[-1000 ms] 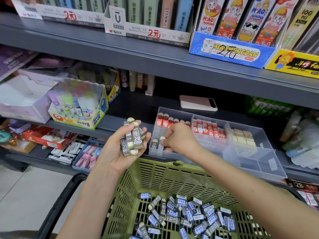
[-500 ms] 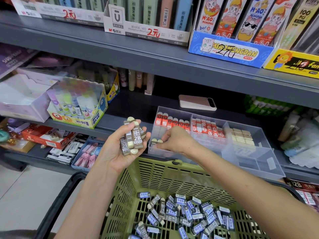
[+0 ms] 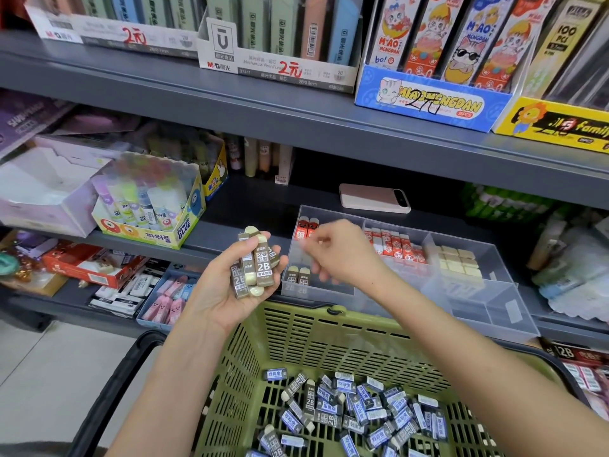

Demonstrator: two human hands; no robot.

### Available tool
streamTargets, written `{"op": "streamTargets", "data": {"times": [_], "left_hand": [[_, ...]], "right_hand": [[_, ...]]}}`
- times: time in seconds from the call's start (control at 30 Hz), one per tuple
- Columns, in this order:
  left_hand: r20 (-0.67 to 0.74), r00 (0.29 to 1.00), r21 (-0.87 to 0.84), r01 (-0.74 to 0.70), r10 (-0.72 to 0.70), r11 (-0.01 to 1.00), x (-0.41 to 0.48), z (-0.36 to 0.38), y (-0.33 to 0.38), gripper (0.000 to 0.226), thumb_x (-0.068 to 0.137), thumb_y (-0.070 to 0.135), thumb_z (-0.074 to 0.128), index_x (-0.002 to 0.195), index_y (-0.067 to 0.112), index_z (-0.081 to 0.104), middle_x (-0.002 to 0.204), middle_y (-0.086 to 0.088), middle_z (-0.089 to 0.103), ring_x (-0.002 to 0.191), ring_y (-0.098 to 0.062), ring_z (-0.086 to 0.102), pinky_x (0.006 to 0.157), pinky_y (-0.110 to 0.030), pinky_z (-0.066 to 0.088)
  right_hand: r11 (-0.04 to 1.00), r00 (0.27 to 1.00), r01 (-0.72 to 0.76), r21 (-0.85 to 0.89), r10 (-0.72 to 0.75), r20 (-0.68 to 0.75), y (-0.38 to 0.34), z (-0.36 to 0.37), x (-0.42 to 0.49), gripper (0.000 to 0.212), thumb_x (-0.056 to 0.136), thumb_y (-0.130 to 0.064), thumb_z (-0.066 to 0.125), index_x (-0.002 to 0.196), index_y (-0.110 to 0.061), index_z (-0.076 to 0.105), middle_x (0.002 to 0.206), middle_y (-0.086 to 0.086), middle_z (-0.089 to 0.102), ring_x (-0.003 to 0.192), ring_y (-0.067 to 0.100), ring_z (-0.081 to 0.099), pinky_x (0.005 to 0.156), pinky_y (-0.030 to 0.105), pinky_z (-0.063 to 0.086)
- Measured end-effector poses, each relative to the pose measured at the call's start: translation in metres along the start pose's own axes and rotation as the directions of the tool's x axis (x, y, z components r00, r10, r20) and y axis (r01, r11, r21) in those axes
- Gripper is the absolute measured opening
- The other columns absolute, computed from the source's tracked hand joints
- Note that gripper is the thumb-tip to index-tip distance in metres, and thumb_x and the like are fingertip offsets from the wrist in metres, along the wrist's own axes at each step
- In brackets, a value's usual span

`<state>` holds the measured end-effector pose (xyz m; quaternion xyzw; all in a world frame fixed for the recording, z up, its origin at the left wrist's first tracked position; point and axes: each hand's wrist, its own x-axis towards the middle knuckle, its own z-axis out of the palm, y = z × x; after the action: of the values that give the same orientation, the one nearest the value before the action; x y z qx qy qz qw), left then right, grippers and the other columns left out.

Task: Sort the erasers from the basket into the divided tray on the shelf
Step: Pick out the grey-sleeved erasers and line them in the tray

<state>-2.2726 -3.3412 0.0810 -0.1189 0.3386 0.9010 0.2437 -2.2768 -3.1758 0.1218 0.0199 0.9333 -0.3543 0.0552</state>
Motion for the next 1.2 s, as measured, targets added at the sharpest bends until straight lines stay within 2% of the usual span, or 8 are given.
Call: {"op": "streamTargets", "data": {"times": [0.1, 0.2, 0.3, 0.47, 0.73, 0.93, 1.03, 1.2], "left_hand": [[0.012, 1.0, 0.047, 0.013, -0.014, 0.999, -0.001, 0.001, -0.001, 0.018, 0.069, 0.018, 0.064, 0.081, 0.009, 0.075, 0.078, -0.012, 0.07, 0.067, -0.026, 0.07, 0.044, -0.025, 0.052], [0.023, 0.999, 0.076, 0.028, -0.03, 0.997, -0.003, 0.002, -0.001, 0.021, 0.069, 0.015, 0.063, 0.087, 0.006, 0.066, 0.077, -0.013, 0.071, 0.065, -0.026, 0.07, 0.042, -0.024, 0.051], [0.023, 0.999, 0.072, 0.029, -0.031, 0.997, -0.004, 0.002, 0.0, 0.024, 0.069, 0.016, 0.061, 0.09, 0.005, 0.062, 0.076, -0.014, 0.071, 0.063, -0.025, 0.07, 0.04, -0.022, 0.049], [0.048, 0.998, 0.152, 0.021, -0.028, 0.988, -0.005, 0.002, 0.0, 0.022, 0.068, 0.013, 0.059, 0.09, 0.009, 0.063, 0.078, -0.014, 0.072, 0.063, -0.024, 0.07, 0.039, -0.02, 0.047], [0.072, 0.996, 0.104, 0.038, -0.046, 0.994, -0.004, 0.001, 0.0, 0.031, 0.069, 0.013, 0.057, 0.1, 0.008, 0.061, 0.074, -0.012, 0.069, 0.058, -0.02, 0.067, 0.04, -0.02, 0.048], [0.008, 0.999, -0.01, 0.044, -0.044, 0.999, 0.0, -0.001, 0.001, 0.025, 0.061, 0.012, 0.069, 0.085, 0.007, 0.064, 0.071, -0.009, 0.066, 0.052, -0.017, 0.062, 0.04, -0.021, 0.048], [0.042, 0.998, -0.046, 0.052, -0.05, 0.998, 0.0, -0.001, 0.002, 0.053, 0.028, 0.01, 0.092, 0.076, 0.006, 0.069, 0.072, -0.01, 0.066, 0.053, -0.018, 0.062, 0.041, -0.023, 0.049], [0.017, 0.998, -0.006, 0.059, -0.058, 0.998, 0.0, -0.002, 0.001, 0.019, 0.066, 0.012, 0.063, 0.085, 0.008, 0.064, 0.072, -0.009, 0.065, 0.053, -0.017, 0.062, 0.041, -0.023, 0.049]], "right_hand": [[0.971, 0.987, 0.151, 0.184, -0.157, 0.015, -0.019, -0.004, -0.003, 0.025, 0.093, -0.037, 0.052, 0.08, -0.024, 0.069, 0.061, -0.008, 0.062, 0.053, 0.0, 0.051, 0.059, 0.024, 0.044], [0.963, 0.959, 0.182, 0.199, -0.218, 0.182, -0.03, 0.001, -0.002, 0.03, 0.096, -0.033, 0.047, 0.09, -0.016, 0.07, 0.071, -0.003, 0.062, 0.067, 0.004, 0.053, 0.072, 0.028, 0.049], [0.939, 0.956, 0.081, 0.335, -0.168, 0.24, -0.031, 0.002, 0.004, 0.019, 0.094, -0.028, 0.054, 0.093, -0.018, 0.07, 0.06, -0.012, 0.059, 0.051, -0.006, 0.05, 0.049, 0.01, 0.039], [0.889, 0.927, -0.185, 0.418, 0.017, 0.374, -0.032, -0.001, 0.015, 0.022, 0.084, -0.03, 0.066, 0.095, -0.012, 0.072, 0.068, 0.001, 0.058, 0.052, 0.005, 0.047, 0.046, 0.017, 0.032], [0.746, 0.995, -0.094, 0.659, 0.1, 0.029, -0.015, -0.023, 0.011, 0.013, 0.088, -0.01, 0.062, 0.077, -0.005, 0.061, 0.062, 0.007, 0.062, 0.047, 0.007, 0.06, 0.05, 0.015, 0.051], [0.964, 0.986, -0.16, 0.211, 0.148, 0.075, 0.013, -0.025, -0.006, 0.007, 0.082, -0.002, 0.068, 0.086, 0.0, 0.062, 0.069, 0.009, 0.066, 0.058, 0.018, 0.068, 0.068, 0.031, 0.059], [0.988, 0.984, -0.156, 0.0, 0.155, 0.091, 0.013, -0.016, -0.002, 0.003, 0.085, -0.004, 0.065, 0.083, -0.003, 0.064, 0.087, 0.009, 0.067, 0.069, 0.02, 0.071, 0.075, 0.035, 0.058], [0.979, 0.983, -0.153, -0.138, 0.165, 0.084, 0.012, -0.002, 0.008, 0.017, 0.086, 0.001, 0.058, 0.098, 0.011, 0.064, 0.096, 0.023, 0.068, 0.087, 0.031, 0.068, 0.079, 0.041, 0.056]]}}
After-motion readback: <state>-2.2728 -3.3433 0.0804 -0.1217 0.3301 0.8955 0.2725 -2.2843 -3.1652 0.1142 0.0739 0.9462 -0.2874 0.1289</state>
